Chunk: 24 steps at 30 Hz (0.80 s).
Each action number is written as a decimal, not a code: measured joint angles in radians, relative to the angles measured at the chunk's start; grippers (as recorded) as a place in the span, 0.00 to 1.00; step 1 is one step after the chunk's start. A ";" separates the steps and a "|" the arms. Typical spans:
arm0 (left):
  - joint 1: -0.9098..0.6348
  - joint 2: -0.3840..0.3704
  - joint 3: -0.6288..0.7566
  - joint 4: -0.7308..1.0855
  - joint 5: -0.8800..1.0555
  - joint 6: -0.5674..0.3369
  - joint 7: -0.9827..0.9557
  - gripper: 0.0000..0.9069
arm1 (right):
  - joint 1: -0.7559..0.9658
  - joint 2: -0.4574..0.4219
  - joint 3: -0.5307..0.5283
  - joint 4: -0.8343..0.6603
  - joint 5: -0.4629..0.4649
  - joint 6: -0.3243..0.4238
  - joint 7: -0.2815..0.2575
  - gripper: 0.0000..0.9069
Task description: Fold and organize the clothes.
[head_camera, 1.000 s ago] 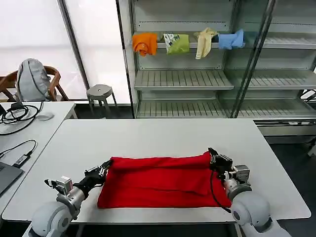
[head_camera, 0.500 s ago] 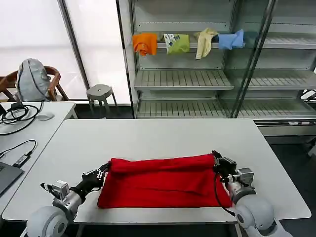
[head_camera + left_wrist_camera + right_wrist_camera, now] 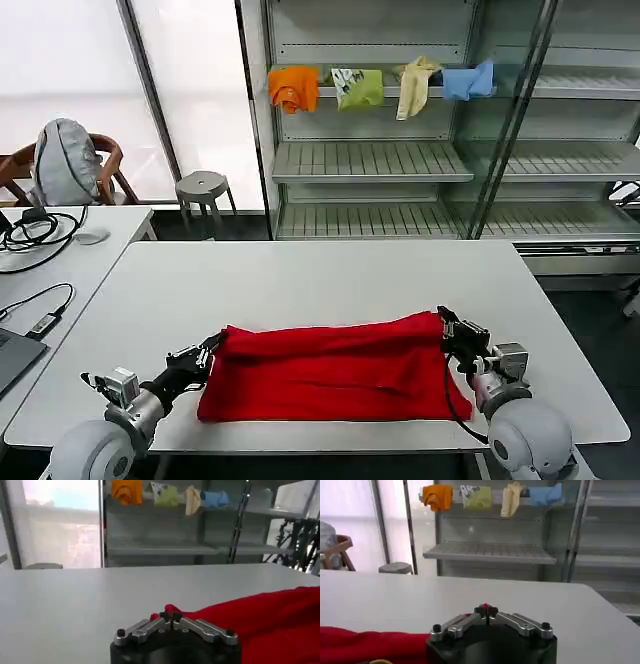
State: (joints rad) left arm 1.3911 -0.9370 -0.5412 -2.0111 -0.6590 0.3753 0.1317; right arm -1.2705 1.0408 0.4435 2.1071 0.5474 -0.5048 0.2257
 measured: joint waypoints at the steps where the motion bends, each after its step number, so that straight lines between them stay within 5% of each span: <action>1: 0.003 0.002 0.000 -0.002 0.001 0.001 0.001 0.01 | -0.005 0.001 0.000 0.001 -0.001 0.001 -0.002 0.00; 24: 0.027 -0.003 0.017 -0.004 0.083 0.019 0.011 0.02 | -0.095 0.001 -0.007 0.013 -0.078 0.005 -0.032 0.00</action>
State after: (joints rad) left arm 1.4184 -0.9404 -0.5240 -2.0147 -0.5762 0.3946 0.1425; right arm -1.3653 1.0418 0.4368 2.1198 0.4690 -0.5001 0.1939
